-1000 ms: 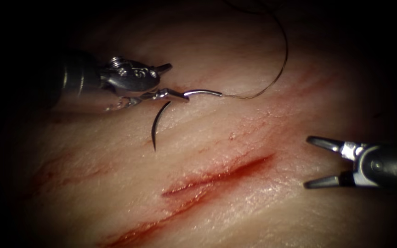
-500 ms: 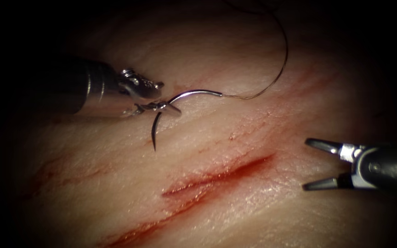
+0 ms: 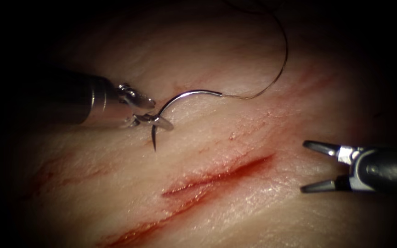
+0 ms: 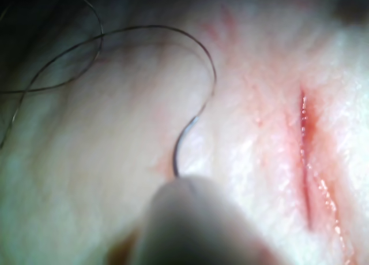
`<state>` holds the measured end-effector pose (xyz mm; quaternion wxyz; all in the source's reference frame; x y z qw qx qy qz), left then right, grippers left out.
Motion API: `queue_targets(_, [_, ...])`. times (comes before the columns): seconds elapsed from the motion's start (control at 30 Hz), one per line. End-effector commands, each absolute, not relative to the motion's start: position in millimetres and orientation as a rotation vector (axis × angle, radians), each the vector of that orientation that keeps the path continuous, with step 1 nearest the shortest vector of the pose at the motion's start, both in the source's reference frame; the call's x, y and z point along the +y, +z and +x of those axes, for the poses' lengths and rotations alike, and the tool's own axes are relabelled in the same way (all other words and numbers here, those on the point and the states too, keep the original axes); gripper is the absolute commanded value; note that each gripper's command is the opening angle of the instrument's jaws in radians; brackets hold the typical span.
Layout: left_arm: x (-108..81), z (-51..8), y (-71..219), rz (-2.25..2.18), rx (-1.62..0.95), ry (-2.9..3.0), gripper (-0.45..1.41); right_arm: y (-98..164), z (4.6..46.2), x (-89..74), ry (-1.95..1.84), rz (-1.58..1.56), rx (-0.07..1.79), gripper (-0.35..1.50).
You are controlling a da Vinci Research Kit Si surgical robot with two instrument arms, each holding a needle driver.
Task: Wound Closure
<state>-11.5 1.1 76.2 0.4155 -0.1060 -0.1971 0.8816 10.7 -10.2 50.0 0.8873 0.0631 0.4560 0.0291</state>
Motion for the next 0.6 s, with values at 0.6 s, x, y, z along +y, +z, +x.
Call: queue_targets(0.6, [0.7,-12.4,76.7,-0.245,-0.556,2.163,0.25,50.6,11.5,-10.7,0.057,0.130,0.950,1.07])
